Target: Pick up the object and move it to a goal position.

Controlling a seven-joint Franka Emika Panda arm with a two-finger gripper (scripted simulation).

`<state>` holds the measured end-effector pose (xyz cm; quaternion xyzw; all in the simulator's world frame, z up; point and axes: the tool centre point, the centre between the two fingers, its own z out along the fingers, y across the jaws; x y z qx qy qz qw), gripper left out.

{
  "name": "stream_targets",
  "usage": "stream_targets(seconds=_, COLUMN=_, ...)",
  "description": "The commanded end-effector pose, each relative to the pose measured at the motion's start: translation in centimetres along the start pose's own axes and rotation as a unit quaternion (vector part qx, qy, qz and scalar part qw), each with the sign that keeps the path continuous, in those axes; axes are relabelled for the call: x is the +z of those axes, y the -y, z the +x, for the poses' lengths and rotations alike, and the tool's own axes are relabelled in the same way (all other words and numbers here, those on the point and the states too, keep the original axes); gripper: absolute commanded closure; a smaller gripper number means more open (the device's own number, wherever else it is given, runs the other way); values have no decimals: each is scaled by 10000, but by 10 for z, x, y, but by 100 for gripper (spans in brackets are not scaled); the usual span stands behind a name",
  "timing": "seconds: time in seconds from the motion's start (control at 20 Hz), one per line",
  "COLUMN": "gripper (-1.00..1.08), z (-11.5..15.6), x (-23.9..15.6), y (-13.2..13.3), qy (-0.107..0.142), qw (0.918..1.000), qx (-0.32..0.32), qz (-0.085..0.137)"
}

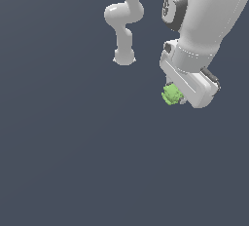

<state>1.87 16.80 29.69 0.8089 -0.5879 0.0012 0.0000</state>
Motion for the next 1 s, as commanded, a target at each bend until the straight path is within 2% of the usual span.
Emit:
stream_targets(seconds=0.0, gripper=108, z=-7, x=-22, y=5, qy=0, qw=10000, qx=1, qz=-7)
stream_targets(seconds=0.45, gripper=108, z=-24, x=-70, y=19, qy=7, qw=10000, qx=-6, qz=-7)
stream_targets(seconds=0.95, gripper=108, z=-28, x=-84, y=25, qy=10, qw=10000, qx=-7, qz=-7)
